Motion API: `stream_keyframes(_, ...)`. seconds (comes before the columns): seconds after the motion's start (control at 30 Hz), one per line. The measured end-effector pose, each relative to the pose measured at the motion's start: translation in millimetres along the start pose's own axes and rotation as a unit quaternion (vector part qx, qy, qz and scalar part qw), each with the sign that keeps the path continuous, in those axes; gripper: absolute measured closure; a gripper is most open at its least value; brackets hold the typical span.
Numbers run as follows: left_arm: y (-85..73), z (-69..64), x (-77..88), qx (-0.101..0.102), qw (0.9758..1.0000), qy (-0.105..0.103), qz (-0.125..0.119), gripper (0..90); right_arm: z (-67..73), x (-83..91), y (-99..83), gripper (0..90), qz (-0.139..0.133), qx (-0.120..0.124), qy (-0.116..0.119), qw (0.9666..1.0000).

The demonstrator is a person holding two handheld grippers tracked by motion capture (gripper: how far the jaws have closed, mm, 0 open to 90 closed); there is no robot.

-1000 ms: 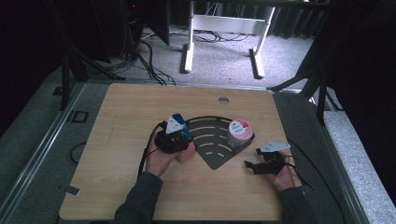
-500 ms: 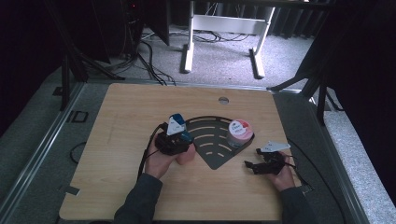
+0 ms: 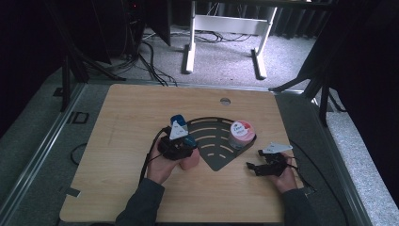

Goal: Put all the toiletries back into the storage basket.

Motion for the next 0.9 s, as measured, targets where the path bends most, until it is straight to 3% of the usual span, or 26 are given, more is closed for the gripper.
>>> stream_keyframes(0.9, 14.4, -26.3, 5.4, -0.028, 0.9992, -0.027, 0.000, 52.8, 0.0, 0.1, 0.0, 18.4, 0.001, 0.000, 0.000, 1.0000)
Point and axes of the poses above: each handheld gripper's, and its own axes: x roughly backward along the jaws, y roughly out of its top, z roughly to its left, the point moved 3 cm from there along -x, roughly forward along the jaws, and after that the axes turned 10 degrees about x, right-handed, at the moved point
